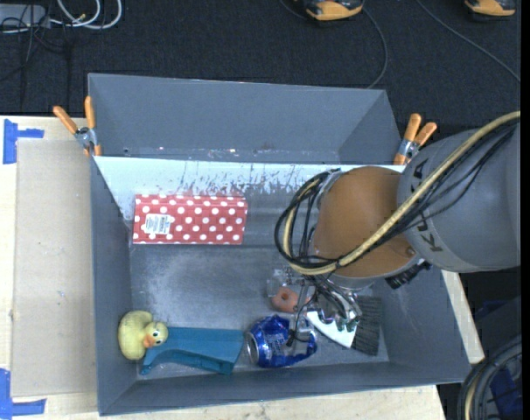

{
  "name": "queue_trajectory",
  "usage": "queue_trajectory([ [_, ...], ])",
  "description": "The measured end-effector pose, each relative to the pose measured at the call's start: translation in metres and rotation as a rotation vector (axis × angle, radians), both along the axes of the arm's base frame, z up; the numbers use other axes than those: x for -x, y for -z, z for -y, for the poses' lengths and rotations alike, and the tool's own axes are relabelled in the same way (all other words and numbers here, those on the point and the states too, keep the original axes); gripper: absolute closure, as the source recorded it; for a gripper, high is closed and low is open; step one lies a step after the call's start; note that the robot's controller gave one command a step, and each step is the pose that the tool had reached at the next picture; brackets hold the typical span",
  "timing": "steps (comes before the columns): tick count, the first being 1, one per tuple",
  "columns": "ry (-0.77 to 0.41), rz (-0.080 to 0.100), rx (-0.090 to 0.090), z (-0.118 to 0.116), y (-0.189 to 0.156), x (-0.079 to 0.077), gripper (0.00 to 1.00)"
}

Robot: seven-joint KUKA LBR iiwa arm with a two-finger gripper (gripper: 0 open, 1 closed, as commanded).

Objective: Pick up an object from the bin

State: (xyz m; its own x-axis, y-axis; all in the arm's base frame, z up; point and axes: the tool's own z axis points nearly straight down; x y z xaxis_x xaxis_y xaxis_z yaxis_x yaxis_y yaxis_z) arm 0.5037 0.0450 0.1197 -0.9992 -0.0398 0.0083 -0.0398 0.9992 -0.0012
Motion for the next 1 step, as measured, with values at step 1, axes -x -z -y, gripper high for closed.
queue_trajectory([
  [1, -0.116, 0.003, -0.002, -0.0021, 0.0207, 0.0032, 0.00],
])
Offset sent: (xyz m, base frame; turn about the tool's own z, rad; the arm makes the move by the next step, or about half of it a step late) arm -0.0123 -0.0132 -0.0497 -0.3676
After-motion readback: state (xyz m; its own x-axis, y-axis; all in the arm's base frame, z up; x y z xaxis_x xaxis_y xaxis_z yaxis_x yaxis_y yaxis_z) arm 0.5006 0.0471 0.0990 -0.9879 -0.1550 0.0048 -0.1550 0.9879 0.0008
